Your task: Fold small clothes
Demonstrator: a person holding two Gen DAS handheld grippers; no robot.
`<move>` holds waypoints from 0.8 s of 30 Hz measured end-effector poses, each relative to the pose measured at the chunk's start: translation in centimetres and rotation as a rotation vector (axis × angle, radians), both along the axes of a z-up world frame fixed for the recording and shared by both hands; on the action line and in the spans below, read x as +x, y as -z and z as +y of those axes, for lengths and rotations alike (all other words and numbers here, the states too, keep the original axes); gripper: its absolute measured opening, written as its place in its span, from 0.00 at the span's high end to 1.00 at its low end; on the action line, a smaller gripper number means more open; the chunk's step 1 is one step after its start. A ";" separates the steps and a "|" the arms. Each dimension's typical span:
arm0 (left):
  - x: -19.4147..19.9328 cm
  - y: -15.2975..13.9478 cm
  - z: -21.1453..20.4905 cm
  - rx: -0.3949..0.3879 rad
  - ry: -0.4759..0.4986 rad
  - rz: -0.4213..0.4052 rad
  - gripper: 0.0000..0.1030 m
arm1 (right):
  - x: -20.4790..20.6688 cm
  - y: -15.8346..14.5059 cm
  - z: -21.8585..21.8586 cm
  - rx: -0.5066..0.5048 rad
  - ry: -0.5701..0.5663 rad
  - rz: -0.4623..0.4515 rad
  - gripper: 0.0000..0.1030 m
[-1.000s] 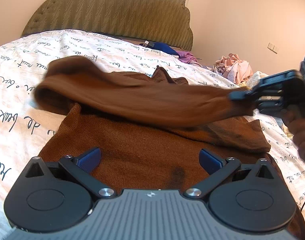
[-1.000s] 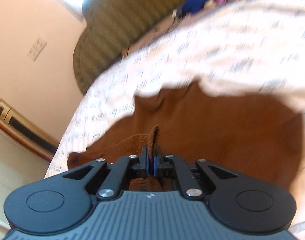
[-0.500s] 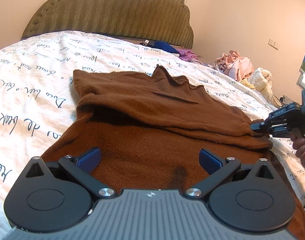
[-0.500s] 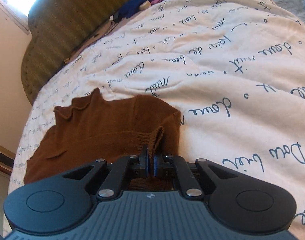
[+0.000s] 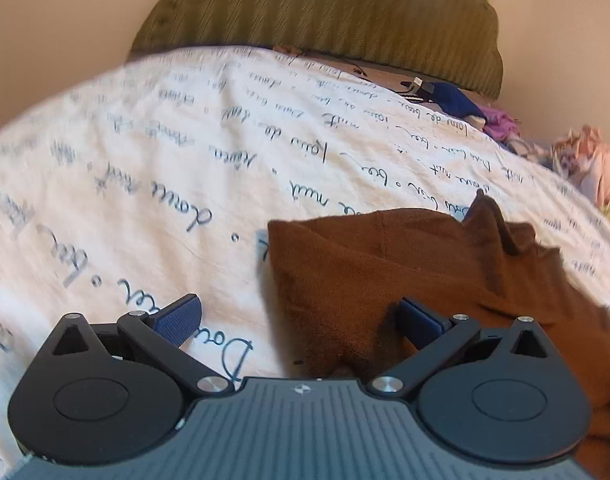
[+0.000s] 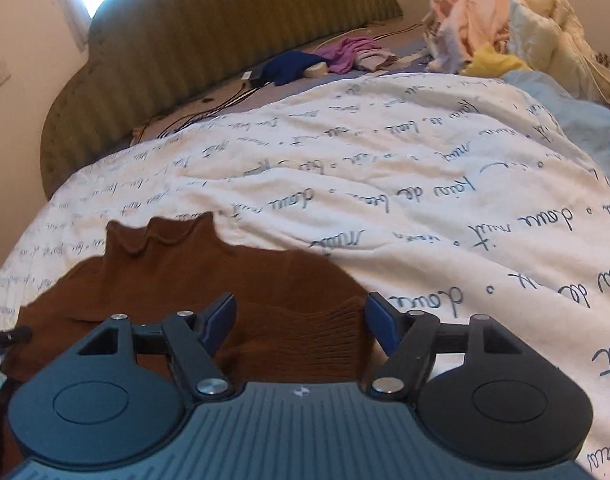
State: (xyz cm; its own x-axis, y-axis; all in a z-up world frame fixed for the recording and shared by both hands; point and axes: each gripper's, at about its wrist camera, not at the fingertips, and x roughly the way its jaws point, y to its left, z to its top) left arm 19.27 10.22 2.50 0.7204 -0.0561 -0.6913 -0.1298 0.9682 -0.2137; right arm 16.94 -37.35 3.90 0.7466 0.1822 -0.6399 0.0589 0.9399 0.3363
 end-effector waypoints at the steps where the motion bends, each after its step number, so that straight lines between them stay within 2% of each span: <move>1: -0.3 0.3 0.3 -0.022 -0.004 -0.015 0.01 | 0.1 0.3 -1.0 0.045 0.013 0.006 0.31; 2: -0.4 0.4 0.3 -0.025 0.001 -0.032 0.01 | 0.2 0.7 -1.9 0.087 0.021 0.023 0.31; 3: -0.3 0.5 0.1 -0.016 0.018 -0.038 0.01 | 0.4 1.2 -2.4 0.105 0.026 0.047 0.39; 4: -0.1 0.5 -0.3 -0.005 0.035 -0.036 0.03 | 0.5 1.7 -2.6 0.102 0.024 0.062 0.61; 5: 0.0 0.6 -0.6 0.002 0.047 -0.034 0.06 | 0.6 2.0 -2.4 0.087 0.006 0.079 0.70; 6: 0.0 0.5 -0.8 0.005 0.063 -0.041 0.11 | 0.7 2.4 -2.1 0.070 -0.015 0.094 0.74; 7: 0.1 0.5 -1.1 0.010 0.089 -0.049 0.37 | 0.7 2.7 -1.8 0.063 -0.028 0.094 0.83; 8: 0.3 0.4 -1.6 0.023 0.120 -0.045 0.67 | 0.7 2.9 -1.5 0.055 -0.042 0.094 0.86; 9: 0.6 0.4 -2.2 0.038 0.139 -0.041 0.73 | 0.7 3.0 -1.2 0.044 -0.051 0.093 0.87; 10: 0.6 0.1 -2.7 0.074 0.140 -0.049 0.84 | 0.6 2.9 -1.1 0.036 -0.048 0.082 0.88; 12: 0.6 -0.6 -3.4 0.176 0.128 -0.081 0.85 | -0.1 2.0 -1.4 0.052 -0.045 0.041 0.89; 13: 0.5 -0.7 -3.3 0.199 0.129 -0.097 0.85 | -0.3 1.8 -1.8 0.066 -0.041 0.028 0.89; 16: 0.8 1.0 -3.4 0.289 0.133 -0.084 0.83 | 0.5 4.0 -2.5 0.089 -0.030 0.097 0.88; 18: -0.3 1.1 -3.8 0.326 0.136 -0.129 0.80 | 0.0 4.1 -2.6 0.120 -0.015 0.070 0.84; 21: -2.4 -0.4 -3.5 0.344 0.119 -0.184 0.66 | -1.2 2.5 -3.4 0.195 0.033 0.049 0.68; 24: -5.0 -2.5 -3.7 0.348 0.056 -0.268 0.49 | -3.6 -0.3 -3.2 0.167 0.077 -0.091 0.64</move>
